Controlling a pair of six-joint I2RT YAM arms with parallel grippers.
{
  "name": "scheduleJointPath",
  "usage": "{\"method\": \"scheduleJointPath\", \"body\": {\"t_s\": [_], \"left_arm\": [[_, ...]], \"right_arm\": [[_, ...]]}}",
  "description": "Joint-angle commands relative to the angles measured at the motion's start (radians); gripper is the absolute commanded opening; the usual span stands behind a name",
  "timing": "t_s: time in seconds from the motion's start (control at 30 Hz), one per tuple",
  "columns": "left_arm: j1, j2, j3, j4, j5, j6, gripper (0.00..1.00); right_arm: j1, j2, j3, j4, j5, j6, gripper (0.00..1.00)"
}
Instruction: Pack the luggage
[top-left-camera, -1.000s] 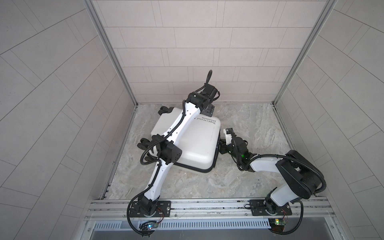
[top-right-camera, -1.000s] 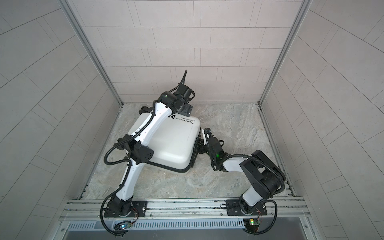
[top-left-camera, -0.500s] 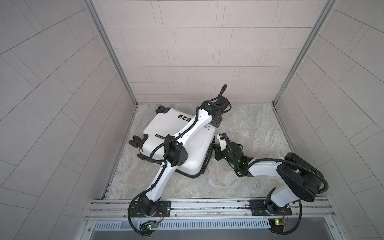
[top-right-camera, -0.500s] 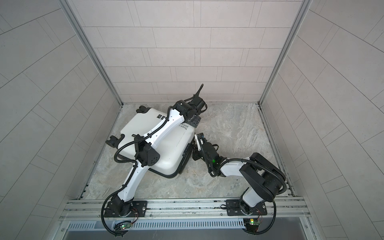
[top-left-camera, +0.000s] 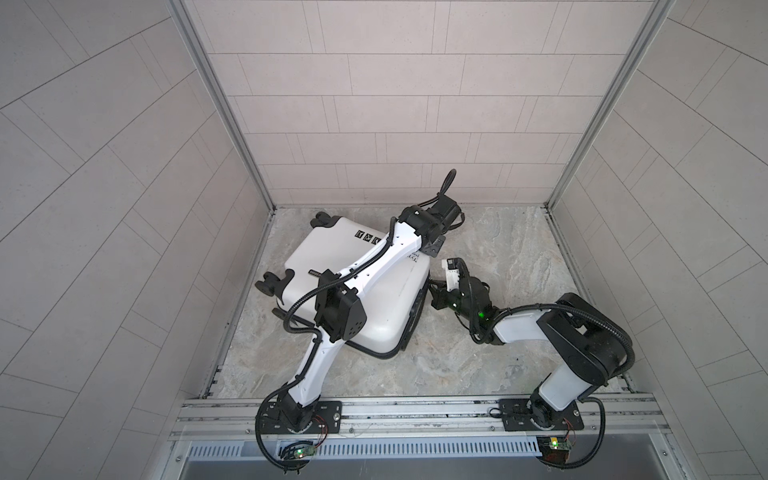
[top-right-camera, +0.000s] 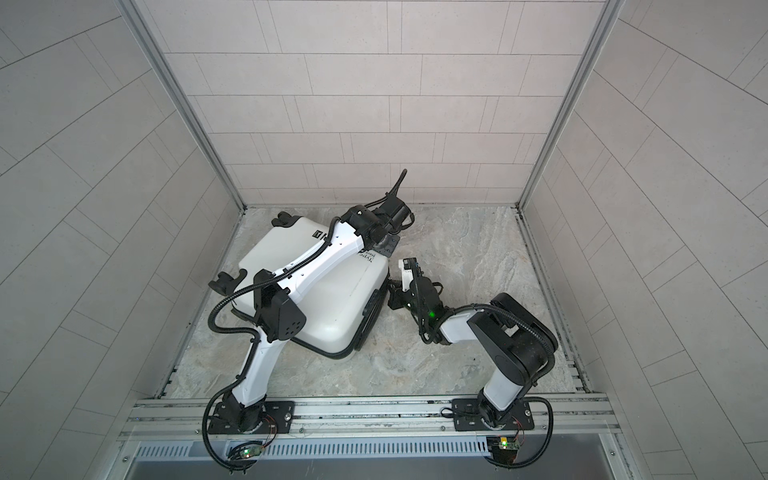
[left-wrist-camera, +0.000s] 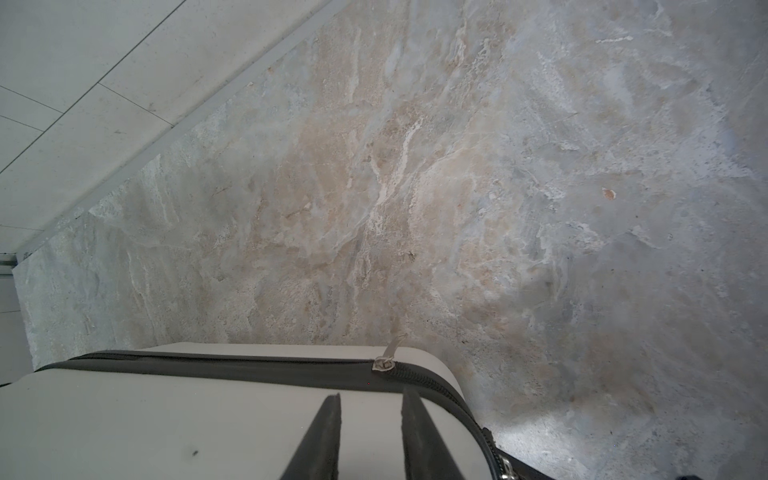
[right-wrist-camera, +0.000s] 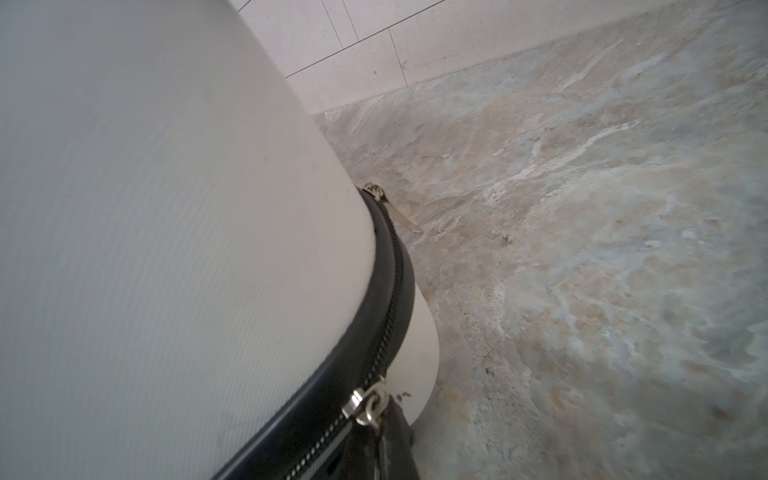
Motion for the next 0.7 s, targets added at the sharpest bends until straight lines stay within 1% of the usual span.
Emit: {"method": "scheduleJointPath", "body": {"t_s": [0.0, 0.1, 0.2, 0.27, 0.3, 0.37, 0.4, 0.43, 0.47, 0.5, 0.53, 0.6, 0.67], "left_arm": [[0.007, 0.033, -0.081, -0.314, 0.041, -0.012, 0.29], [0.007, 0.032, -0.097, -0.303, 0.044, -0.015, 0.28], [0.007, 0.032, -0.112, -0.292, 0.044, -0.016, 0.28], [0.007, 0.032, -0.113, -0.289, 0.039, -0.018, 0.28], [0.008, 0.030, -0.109, -0.287, 0.034, -0.018, 0.30], [0.014, 0.024, -0.087, -0.283, 0.018, -0.026, 0.38], [0.019, 0.019, -0.069, -0.281, 0.007, -0.036, 0.49], [0.023, 0.009, -0.048, -0.282, 0.001, -0.044, 0.61], [0.025, -0.002, -0.031, -0.279, -0.002, -0.051, 0.69], [0.026, -0.021, -0.012, -0.271, -0.012, -0.061, 0.74], [0.027, -0.044, -0.001, -0.258, -0.022, -0.069, 0.78], [0.027, -0.098, 0.009, -0.232, -0.027, -0.084, 0.82], [0.027, -0.163, -0.007, -0.201, -0.026, -0.107, 0.83]], "right_arm": [[-0.110, 0.050, 0.115, 0.045, 0.139, 0.061, 0.00], [-0.138, 0.092, 0.182, 0.012, 0.111, 0.069, 0.00], [-0.144, 0.122, 0.234, -0.033, 0.069, 0.047, 0.00], [-0.144, 0.124, 0.242, -0.046, 0.039, 0.037, 0.00], [-0.144, 0.124, 0.233, -0.042, 0.032, 0.038, 0.00], [-0.146, 0.119, 0.213, -0.035, 0.024, 0.043, 0.00], [-0.147, 0.116, 0.206, -0.043, 0.014, 0.048, 0.01], [-0.149, 0.113, 0.201, -0.056, 0.006, 0.055, 0.12], [-0.151, 0.112, 0.194, -0.060, -0.005, 0.061, 0.22], [-0.153, 0.106, 0.185, -0.063, -0.004, 0.065, 0.41], [-0.152, 0.097, 0.174, -0.078, 0.006, 0.073, 0.51], [-0.155, 0.077, 0.154, -0.096, 0.016, 0.077, 0.55], [-0.160, 0.052, 0.130, -0.095, 0.025, 0.081, 0.57]]}}
